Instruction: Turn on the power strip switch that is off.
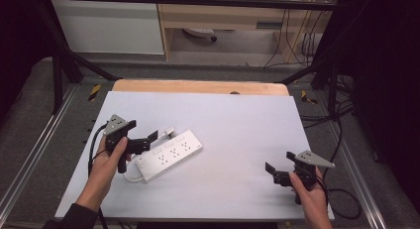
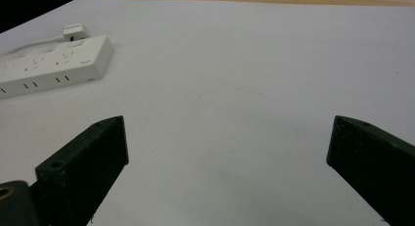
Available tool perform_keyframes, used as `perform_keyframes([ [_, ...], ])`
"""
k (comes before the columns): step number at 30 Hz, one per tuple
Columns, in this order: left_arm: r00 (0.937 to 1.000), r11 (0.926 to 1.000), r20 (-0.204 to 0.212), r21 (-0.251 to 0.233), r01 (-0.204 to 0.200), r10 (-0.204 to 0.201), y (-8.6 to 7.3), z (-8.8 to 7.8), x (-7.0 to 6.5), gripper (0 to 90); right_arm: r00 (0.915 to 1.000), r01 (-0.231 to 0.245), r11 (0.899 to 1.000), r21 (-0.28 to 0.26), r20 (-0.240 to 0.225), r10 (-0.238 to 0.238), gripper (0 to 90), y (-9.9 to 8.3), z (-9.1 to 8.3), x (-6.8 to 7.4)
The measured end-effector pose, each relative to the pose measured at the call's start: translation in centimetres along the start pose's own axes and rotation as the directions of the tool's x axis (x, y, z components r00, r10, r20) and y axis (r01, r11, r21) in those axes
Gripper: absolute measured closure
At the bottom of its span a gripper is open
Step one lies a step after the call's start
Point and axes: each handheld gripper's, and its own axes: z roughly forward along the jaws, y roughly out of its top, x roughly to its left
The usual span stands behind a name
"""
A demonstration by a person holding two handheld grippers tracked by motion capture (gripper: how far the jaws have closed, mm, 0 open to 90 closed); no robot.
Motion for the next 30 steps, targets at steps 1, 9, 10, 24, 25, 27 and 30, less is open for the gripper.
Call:
perform_keyframes([
  [1,1.0,1.0,-0.001,-0.003,0.002,-0.002,0.0,-0.2,0.0,5.7,1.0,0.0,1.0,0.0,0.0,0.0,2.3,0.0,0.0,0.0],
  [9,1.0,1.0,-0.001,-0.008,0.002,-0.002,-0.2,-1.5,0.2,5.6,1.0,0.0,1.0,-0.001,-0.001,0.0,2.3,0.0,0.0,0.0],
  [10,1.0,1.0,-0.001,-0.008,0.003,-0.003,-0.2,-1.6,0.3,5.6,1.0,-0.001,1.0,0.0,-0.001,0.001,2.3,0.0,0.0,0.0],
  [24,0.9999,1.0,-0.017,-0.008,0.001,-0.001,-0.7,-3.9,0.6,5.6,1.0,-0.005,1.0,-0.002,-0.001,0.005,2.3,0.0,0.1,-0.1],
  [25,0.9999,1.0,-0.016,-0.007,-0.001,0.001,-0.7,-4.0,0.6,5.6,1.0,-0.005,1.0,-0.002,-0.001,0.005,2.3,0.0,0.1,-0.1],
  [27,0.9999,1.0,-0.016,-0.006,-0.001,0.001,-0.8,-4.3,0.6,5.6,1.0,-0.005,1.0,-0.002,-0.001,0.005,2.3,0.0,0.1,-0.1],
  [30,0.9999,1.0,-0.017,-0.005,-0.001,0.001,-1.0,-4.9,0.8,5.7,1.0,-0.007,1.0,0.001,-0.001,0.007,2.3,0.0,0.1,0.0],
])
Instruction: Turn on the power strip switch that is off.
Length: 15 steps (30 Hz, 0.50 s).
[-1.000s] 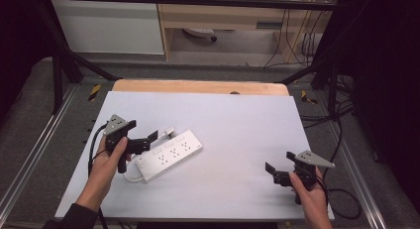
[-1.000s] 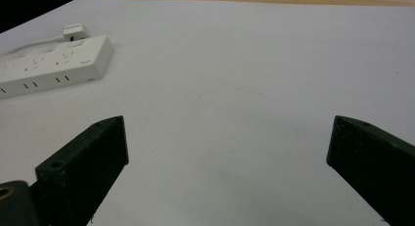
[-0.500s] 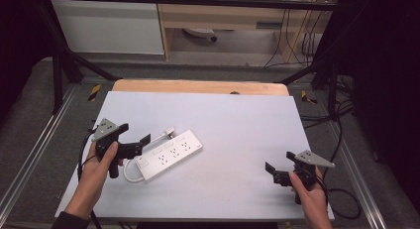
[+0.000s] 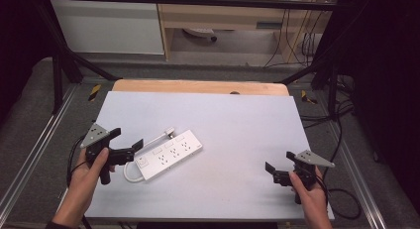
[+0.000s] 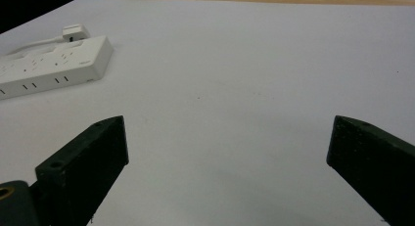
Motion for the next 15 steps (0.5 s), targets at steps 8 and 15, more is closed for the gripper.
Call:
perform_keyframes([
  [8,1.0,1.0,-0.009,-0.003,0.005,-0.005,-0.5,-1.0,0.4,5.6,1.0,-0.002,1.0,0.001,0.001,0.002,2.3,0.0,0.1,0.0],
  [15,0.9999,1.0,-0.014,-0.007,0.0,0.0,-0.6,-1.8,0.6,5.6,1.0,-0.002,1.0,0.001,0.001,0.002,2.3,0.0,0.0,-0.1],
])
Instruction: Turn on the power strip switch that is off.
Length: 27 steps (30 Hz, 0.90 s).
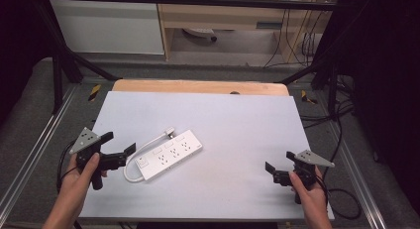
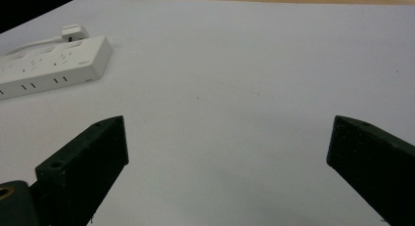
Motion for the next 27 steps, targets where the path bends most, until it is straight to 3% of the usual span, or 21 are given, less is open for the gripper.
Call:
perform_keyframes([
  [27,0.9995,0.9998,-0.028,-0.012,0.013,-0.014,-1.7,-2.9,1.2,5.6,1.0,0.001,1.0,0.0,0.003,-0.001,2.3,0.0,0.1,0.0],
])
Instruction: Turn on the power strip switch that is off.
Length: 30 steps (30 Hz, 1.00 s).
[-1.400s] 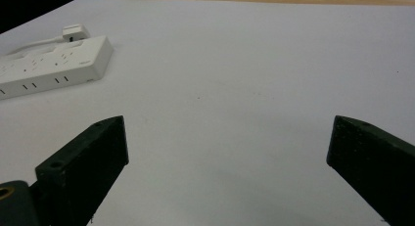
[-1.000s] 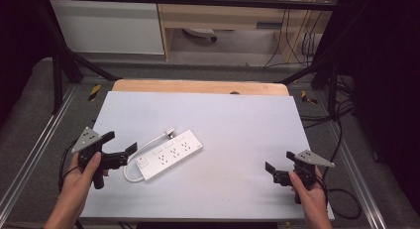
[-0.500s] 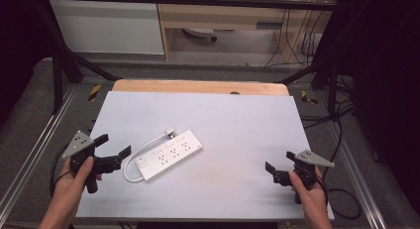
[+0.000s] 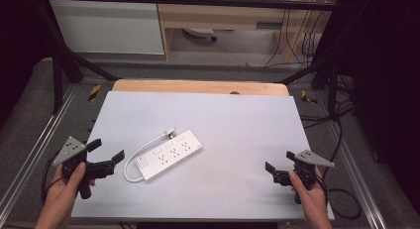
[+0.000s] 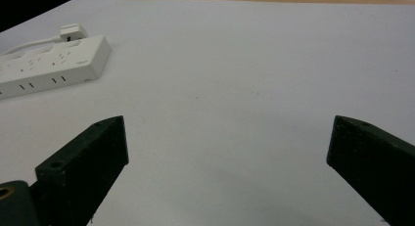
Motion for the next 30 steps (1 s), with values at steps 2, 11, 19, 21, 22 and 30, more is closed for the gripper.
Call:
perform_keyframes([
  [2,1.0,1.0,-0.006,0.001,0.004,-0.004,-0.2,-0.2,0.1,5.6,1.0,0.0,1.0,0.0,0.0,0.0,2.3,0.0,0.0,0.0],
  [11,0.9996,0.9997,-0.017,-0.001,0.024,-0.024,-1.4,-0.7,0.6,5.6,1.0,-0.001,1.0,0.001,0.001,0.001,2.3,0.0,0.1,0.0],
  [19,0.9993,0.9997,-0.031,0.007,0.022,-0.022,-2.4,-0.9,0.9,5.9,1.0,0.0,1.0,0.002,0.002,0.0,2.3,0.0,0.1,0.0],
  [21,0.9992,0.9997,-0.034,0.012,0.02,-0.019,-2.8,-0.9,1.0,6.1,1.0,0.001,1.0,0.002,0.002,-0.001,2.3,0.0,0.1,0.0],
  [22,0.9992,0.9997,-0.037,0.017,0.015,-0.014,-2.9,-0.8,1.1,6.0,1.0,0.003,1.0,0.002,0.002,-0.003,2.3,0.0,0.1,0.0],
  [30,0.9992,0.9996,-0.038,0.023,0.014,-0.013,-4.3,-0.3,1.0,6.4,1.0,0.003,1.0,0.005,0.003,-0.003,2.3,0.0,0.1,0.0],
])
